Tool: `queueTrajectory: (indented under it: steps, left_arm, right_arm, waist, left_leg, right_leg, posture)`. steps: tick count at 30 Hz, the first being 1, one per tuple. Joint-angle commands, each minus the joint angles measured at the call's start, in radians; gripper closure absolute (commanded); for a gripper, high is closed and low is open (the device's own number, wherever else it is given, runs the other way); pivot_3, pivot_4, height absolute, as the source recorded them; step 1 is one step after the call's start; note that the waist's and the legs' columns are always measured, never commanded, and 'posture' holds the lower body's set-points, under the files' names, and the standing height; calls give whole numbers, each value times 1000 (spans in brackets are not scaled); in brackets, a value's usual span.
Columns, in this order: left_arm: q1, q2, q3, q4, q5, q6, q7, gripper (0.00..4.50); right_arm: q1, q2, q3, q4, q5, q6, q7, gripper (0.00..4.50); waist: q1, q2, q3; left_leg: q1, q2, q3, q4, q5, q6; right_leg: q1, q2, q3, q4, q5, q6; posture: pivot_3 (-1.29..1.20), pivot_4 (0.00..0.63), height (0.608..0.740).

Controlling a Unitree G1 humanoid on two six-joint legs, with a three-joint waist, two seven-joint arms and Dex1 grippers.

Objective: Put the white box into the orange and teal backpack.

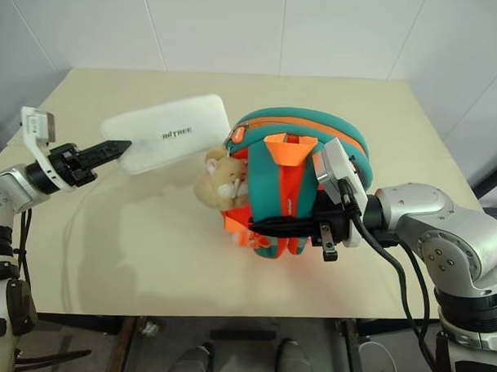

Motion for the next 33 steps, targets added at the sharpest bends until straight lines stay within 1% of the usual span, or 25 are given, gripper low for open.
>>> queueTrajectory:
  steps: [1, 7, 18, 26, 33]
  left_arm:
    - [0, 9, 49, -52, -23, -114, -83, 3253]
    - [21, 19, 44, -76, -29, -185, -218, 3253]
    - [-9, 49, 42, -30, -23, -239, -366, 3253]
    - [-9, 84, -31, -9, 14, -265, -455, 3253]
    - [-28, 138, -151, -8, -30, -322, -461, 3254]
  right_arm:
    - [7, -18, -25, -6, -1, -23, 12, 4500]
    - [21, -29, -28, 19, -12, -24, 13, 4500]
    - [40, -37, -26, 48, -34, -28, 22, 4500]
    - [35, -34, -12, 71, -56, -35, 38, 4500]
    - [30, -27, -1, 92, -87, -47, 61, 4500]
  waist:
    - [0, 0, 0]
    - [-1, 0, 0]
    - [-1, 0, 0]
    - [-1, 0, 0]
    - [-1, 0, 0]
  left_leg:
    - [0, 0, 0, 1, 0, 0]
    - [0, 0, 0, 1, 0, 0]
    - [0, 0, 0, 2, 0, 0]
    - [0, 0, 0, 3, 0, 0]
    - [0, 0, 0, 3, 0, 0]
  right_leg:
    - [0, 0, 0, 0, 0, 0]
    - [0, 0, 0, 1, 0, 0]
    - [0, 0, 0, 3, 0, 0]
    - [0, 0, 0, 3, 0, 0]
    - [0, 1, 0, 4, 0, 0]
  posture:
    - [0, 150, 740]
    - [0, 150, 740]
    - [0, 150, 740]
    - [0, 150, 740]
    - [0, 150, 740]
